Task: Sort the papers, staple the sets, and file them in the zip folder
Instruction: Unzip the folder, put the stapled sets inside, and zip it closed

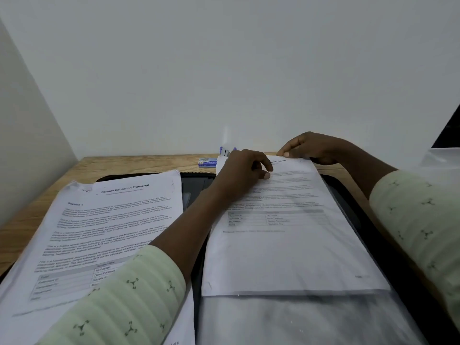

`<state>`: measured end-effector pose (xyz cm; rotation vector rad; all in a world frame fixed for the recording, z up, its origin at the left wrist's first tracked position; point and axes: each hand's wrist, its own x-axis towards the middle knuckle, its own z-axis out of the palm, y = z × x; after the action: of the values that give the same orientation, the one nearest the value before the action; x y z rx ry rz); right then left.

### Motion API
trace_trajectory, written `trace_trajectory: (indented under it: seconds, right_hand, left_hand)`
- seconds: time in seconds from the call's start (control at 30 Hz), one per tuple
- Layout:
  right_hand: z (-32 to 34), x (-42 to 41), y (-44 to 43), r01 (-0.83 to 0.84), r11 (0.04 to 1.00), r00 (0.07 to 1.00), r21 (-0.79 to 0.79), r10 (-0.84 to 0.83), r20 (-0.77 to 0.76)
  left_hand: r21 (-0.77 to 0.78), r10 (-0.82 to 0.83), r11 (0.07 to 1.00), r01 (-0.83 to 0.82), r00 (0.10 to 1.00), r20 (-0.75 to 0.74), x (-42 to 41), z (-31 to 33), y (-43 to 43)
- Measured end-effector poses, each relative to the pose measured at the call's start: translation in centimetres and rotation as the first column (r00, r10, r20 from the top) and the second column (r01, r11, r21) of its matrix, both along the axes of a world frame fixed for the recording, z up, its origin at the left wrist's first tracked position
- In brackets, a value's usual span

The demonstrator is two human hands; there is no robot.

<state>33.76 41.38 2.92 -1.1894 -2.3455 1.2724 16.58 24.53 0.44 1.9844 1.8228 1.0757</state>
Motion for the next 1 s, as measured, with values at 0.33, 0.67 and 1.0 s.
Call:
trace_trajectory:
  seconds: [0.33, 0.67, 1.0]
  right_hand:
    - [0.8, -2.3, -1.2, -0.125, 0.989, 0.991, 0.073, 0.122, 0.047]
    - [2.6, -2.0, -4.1, -0.264, 0.962, 0.897, -0.072, 0.273, 0.347]
    - [3.4, -0.9, -6.7, -0.136, 0.990, 0.926, -0.044, 0.143, 0.350]
  left_hand:
    - [0.047, -0.003, 0.999, 0.004, 1.000, -0.018, -0.1, 0.0, 0.1]
    - [0.146, -0.012, 0.989, 0.019, 0.999, -0.053, -0.1, -0.1, 0.4]
    - [0.178, 0.024, 0.984, -0.021, 1.000, -0.011, -0.5, -0.3, 0.3]
